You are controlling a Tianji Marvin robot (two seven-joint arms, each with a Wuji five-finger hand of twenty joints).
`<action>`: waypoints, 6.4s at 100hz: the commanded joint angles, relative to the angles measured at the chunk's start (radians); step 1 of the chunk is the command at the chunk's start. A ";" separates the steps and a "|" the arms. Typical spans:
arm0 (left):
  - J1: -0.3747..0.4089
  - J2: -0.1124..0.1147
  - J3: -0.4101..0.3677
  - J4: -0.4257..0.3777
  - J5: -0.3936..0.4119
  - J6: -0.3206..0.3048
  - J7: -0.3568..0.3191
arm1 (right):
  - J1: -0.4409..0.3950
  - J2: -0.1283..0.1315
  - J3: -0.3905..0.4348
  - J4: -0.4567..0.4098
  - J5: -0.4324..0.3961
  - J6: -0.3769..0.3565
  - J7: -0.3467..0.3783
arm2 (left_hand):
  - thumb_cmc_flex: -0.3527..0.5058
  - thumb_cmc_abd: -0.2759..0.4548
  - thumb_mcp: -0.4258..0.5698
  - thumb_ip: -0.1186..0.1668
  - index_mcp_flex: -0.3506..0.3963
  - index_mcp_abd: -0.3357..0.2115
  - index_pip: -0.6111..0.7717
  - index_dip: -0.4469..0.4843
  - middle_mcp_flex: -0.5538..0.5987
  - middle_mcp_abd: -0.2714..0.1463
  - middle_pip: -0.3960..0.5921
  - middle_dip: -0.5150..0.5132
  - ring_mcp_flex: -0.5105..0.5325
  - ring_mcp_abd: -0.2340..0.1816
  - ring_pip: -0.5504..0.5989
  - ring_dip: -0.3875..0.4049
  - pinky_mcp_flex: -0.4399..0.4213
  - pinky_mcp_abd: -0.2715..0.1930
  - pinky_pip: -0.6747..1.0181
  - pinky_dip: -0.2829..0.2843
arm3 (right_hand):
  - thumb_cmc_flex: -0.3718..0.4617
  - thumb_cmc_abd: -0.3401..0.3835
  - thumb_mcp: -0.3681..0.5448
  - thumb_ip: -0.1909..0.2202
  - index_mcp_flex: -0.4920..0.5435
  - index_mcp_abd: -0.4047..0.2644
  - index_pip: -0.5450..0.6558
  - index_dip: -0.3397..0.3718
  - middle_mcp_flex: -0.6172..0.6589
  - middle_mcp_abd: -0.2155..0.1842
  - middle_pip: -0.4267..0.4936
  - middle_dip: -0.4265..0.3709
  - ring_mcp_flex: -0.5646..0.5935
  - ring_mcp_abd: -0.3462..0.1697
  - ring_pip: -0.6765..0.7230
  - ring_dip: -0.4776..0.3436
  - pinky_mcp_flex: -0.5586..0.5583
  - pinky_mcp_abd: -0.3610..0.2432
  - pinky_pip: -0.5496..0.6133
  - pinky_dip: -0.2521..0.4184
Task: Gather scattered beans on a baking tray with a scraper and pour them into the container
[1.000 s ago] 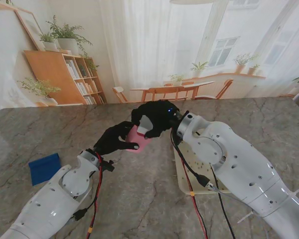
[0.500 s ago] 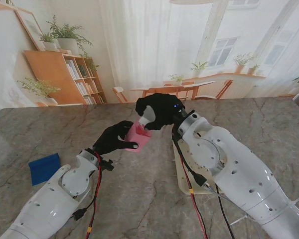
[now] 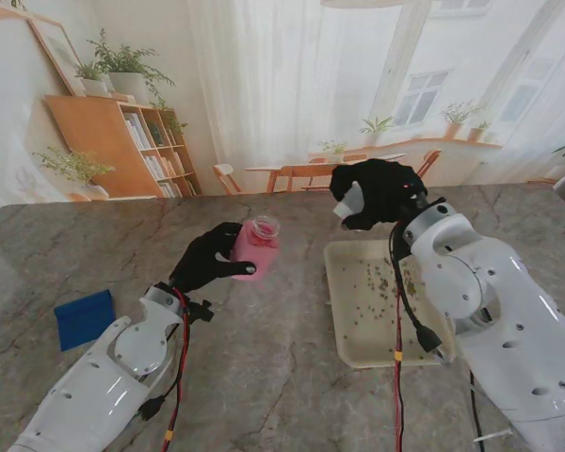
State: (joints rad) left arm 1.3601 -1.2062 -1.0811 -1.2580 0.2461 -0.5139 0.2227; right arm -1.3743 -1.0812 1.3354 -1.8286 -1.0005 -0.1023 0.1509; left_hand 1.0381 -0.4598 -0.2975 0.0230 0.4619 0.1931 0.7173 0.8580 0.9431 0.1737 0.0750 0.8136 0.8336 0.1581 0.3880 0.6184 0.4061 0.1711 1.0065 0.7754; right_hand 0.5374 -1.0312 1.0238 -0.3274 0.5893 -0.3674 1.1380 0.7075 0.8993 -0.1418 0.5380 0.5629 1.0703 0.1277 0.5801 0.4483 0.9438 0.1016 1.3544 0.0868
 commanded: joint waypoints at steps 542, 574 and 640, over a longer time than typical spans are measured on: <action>-0.349 -0.211 0.338 0.755 -0.130 -0.178 0.007 | -0.265 -0.086 -0.103 0.159 0.280 0.385 -0.490 | 0.206 0.267 0.258 -0.093 0.009 -0.128 0.178 -0.017 -0.346 -0.087 0.223 -0.324 -0.372 -0.033 -0.103 -0.264 -0.392 -0.018 -0.138 -0.258 | -0.228 0.603 -0.188 0.225 -0.149 0.371 -0.756 0.028 -0.371 0.375 -0.248 -0.037 -0.628 0.122 -0.172 -0.043 -0.805 0.236 -0.361 0.273; -0.328 -0.176 0.334 0.696 -0.128 -0.127 -0.024 | -0.267 -0.087 -0.101 0.159 0.286 0.383 -0.492 | 0.200 0.262 0.260 -0.092 0.017 -0.059 0.124 -0.061 -0.375 -0.046 0.192 -0.352 -0.409 -0.004 -0.103 -0.267 -0.417 0.001 -0.145 -0.266 | -0.227 0.605 -0.190 0.225 -0.148 0.369 -0.755 0.025 -0.368 0.373 -0.250 -0.036 -0.628 0.122 -0.174 -0.042 -0.805 0.236 -0.363 0.276; -0.234 -0.051 0.267 0.468 -0.131 0.031 -0.196 | -0.278 -0.089 -0.090 0.151 0.289 0.391 -0.495 | 0.008 0.301 0.270 -0.060 0.023 0.155 -0.501 -0.240 -0.509 0.076 0.018 -0.459 -0.540 0.081 -0.189 -0.280 -0.487 0.071 -0.310 -0.255 | -0.228 0.617 -0.205 0.227 -0.145 0.372 -0.755 0.022 -0.367 0.374 -0.255 -0.036 -0.627 0.122 -0.177 -0.042 -0.806 0.238 -0.369 0.280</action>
State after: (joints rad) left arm 1.1092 -1.2711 -0.8183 -0.7994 0.1113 -0.4940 0.0484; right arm -1.6470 -1.1663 1.2433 -1.6744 -0.7138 0.2866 -0.3565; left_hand 1.0574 -0.2567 -0.1064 0.0245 0.4133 0.3350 0.2178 0.6503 0.4779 0.2525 0.1188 0.3753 0.3295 0.1906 0.2173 0.3479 -0.0786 0.0720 0.7411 0.5275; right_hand 0.3128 -0.4377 0.8464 -0.1325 0.4394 0.0187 0.3789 0.7455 0.5281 0.2447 0.3124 0.5274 0.4419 0.2586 0.4162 0.3983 0.1368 0.3265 0.9981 0.3443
